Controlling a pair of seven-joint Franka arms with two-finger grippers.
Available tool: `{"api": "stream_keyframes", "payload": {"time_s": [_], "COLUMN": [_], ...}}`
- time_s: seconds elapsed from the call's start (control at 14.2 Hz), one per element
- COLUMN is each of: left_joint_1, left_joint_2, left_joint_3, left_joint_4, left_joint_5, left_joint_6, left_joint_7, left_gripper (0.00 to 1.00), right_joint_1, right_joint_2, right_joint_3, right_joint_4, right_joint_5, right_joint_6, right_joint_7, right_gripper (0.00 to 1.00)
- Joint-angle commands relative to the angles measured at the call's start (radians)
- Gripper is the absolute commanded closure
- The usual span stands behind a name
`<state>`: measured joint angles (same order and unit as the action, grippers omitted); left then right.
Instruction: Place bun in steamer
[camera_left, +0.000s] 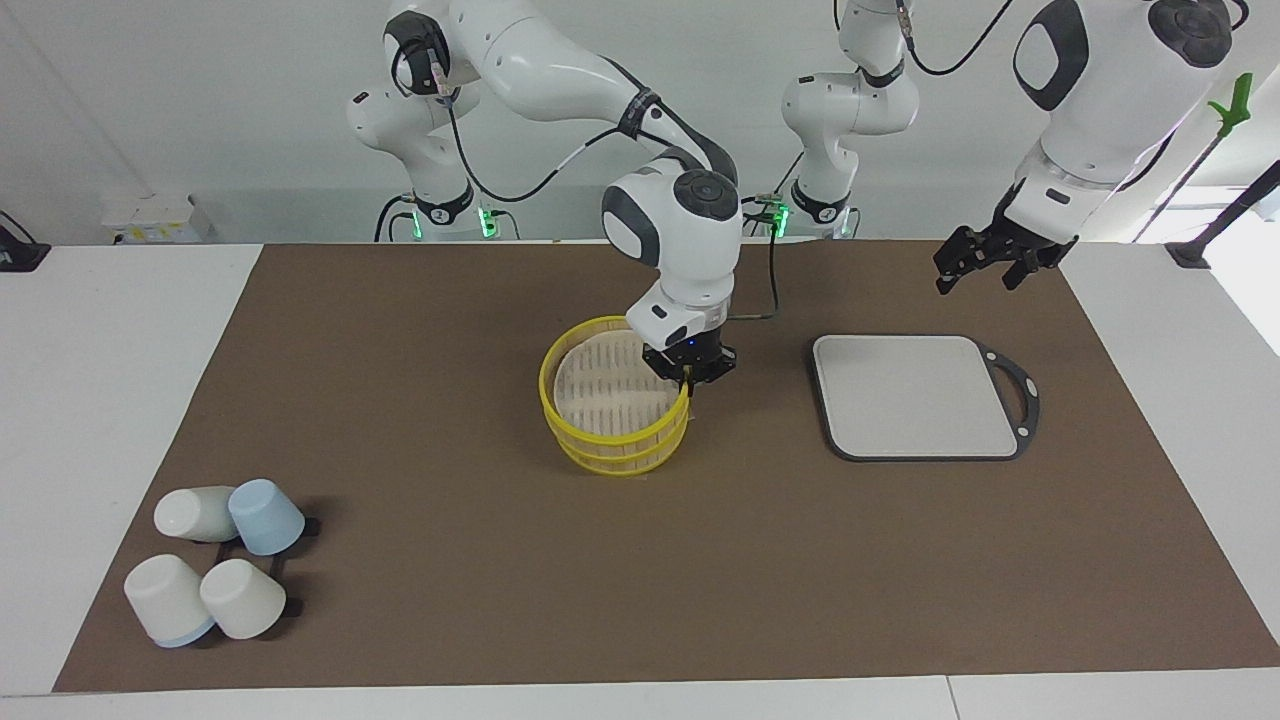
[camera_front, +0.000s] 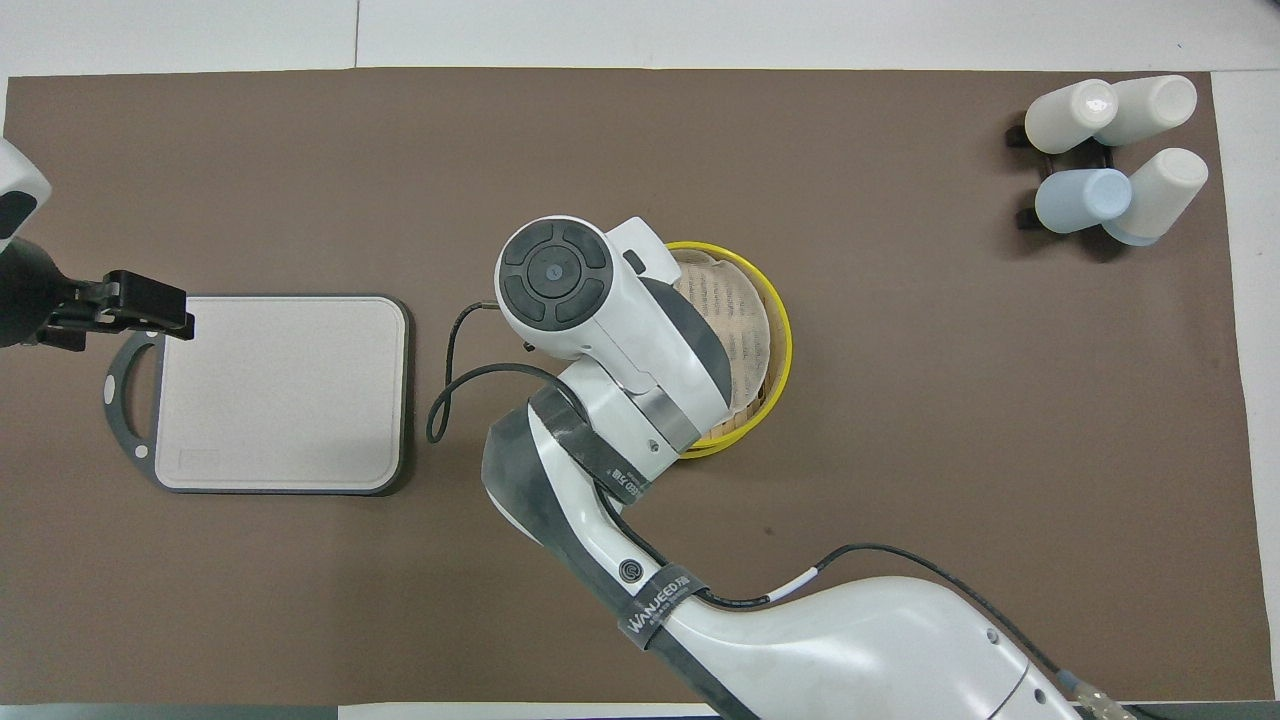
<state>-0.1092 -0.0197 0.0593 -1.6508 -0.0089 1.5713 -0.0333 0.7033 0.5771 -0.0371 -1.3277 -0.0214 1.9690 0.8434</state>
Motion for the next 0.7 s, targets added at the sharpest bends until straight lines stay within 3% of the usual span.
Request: {"api": "stream_keyframes", "payload": {"time_s": [0.0, 0.35, 0.63], "left_joint_1": [0.006, 0.002, -0.007], "left_joint_2": [0.004, -0.022, -0.063], "left_joint_3": [-0.012, -0.013, -0.016], "left_joint_4": [0.051, 0.063, 0.0], "left_joint_5": [0.033, 0.049, 0.047], "left_joint_6": [-0.068, -0.105, -0.1], "left_joint_7": [0.053, 0.136, 0.145], "left_gripper": [0.0, 0.0, 0.0], "right_joint_1": [0.004, 0.019, 0.033], "right_joint_2": [-0.002, -0.01, -0.016], "right_joint_3": [-0.001, -0.001, -0.001], "right_joint_4": [0.005, -0.028, -0.048], "right_joint_5": [-0.012, -0.011, -0.011], "right_joint_6": [-0.001, -0.001, -0.001], "right_joint_7": [0.019, 0.034, 0.049], "right_gripper": [1.0, 1.0, 1.0]}}
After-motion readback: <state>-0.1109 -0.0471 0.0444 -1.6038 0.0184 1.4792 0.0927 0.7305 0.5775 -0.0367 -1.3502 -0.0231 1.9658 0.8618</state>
